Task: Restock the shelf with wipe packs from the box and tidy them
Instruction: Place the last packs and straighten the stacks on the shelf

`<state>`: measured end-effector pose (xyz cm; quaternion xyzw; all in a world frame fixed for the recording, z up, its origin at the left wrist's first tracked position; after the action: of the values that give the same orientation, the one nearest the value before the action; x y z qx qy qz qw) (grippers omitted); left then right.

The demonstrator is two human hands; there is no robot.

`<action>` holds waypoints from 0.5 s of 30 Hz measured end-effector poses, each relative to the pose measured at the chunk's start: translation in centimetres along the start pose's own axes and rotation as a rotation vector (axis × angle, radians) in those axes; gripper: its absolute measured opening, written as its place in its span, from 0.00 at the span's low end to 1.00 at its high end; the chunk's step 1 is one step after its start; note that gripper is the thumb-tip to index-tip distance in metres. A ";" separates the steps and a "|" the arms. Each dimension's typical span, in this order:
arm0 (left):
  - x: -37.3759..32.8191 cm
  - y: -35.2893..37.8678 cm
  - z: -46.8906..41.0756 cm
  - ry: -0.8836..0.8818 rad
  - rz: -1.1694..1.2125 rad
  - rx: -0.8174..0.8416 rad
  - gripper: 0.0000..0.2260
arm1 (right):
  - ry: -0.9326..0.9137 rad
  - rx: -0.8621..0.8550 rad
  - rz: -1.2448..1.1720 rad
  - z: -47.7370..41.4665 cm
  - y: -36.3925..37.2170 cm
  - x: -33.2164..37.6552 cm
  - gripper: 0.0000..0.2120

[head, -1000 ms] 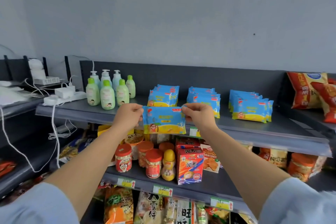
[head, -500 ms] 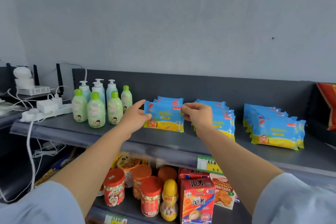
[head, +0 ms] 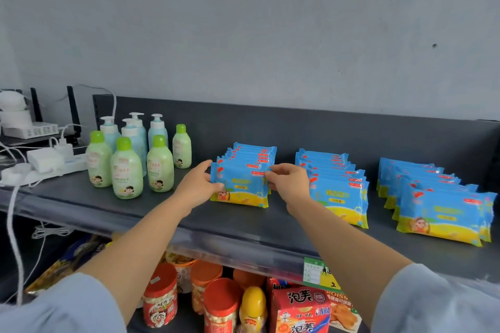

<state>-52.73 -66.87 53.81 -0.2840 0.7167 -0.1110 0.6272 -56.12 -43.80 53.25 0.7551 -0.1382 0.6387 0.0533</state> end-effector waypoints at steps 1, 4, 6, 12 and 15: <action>0.2 0.1 -0.4 0.004 -0.004 0.006 0.36 | -0.002 0.004 0.009 -0.1 0.1 -0.1 0.07; 0.6 0.6 -1.5 0.028 -0.052 0.029 0.40 | -0.035 0.036 0.081 -0.1 0.5 0.1 0.14; 0.8 0.8 -2.2 0.058 -0.114 0.032 0.42 | -0.064 0.060 0.151 0.0 0.8 0.1 0.19; 0.9 1.1 -3.7 0.151 -0.237 0.038 0.40 | -0.071 0.085 0.365 0.0 1.6 -1.0 0.30; 1.0 1.4 -4.4 0.173 -0.264 0.053 0.38 | -0.052 0.082 0.445 -0.1 1.7 -1.4 0.27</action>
<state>-57.36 -67.19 53.09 -0.3485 0.7212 -0.2356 0.5505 -56.93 -45.17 51.71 0.7236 -0.2766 0.6203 -0.1230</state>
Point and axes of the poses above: each hand's wrist, its own z-axis away from the middle knuckle, its own y-axis out of the palm, x = y × z, the point moved 10 cm from there along -z, towards the middle knuckle, and after that the axes turned 4 degrees about -x, right-handed, at the moved point
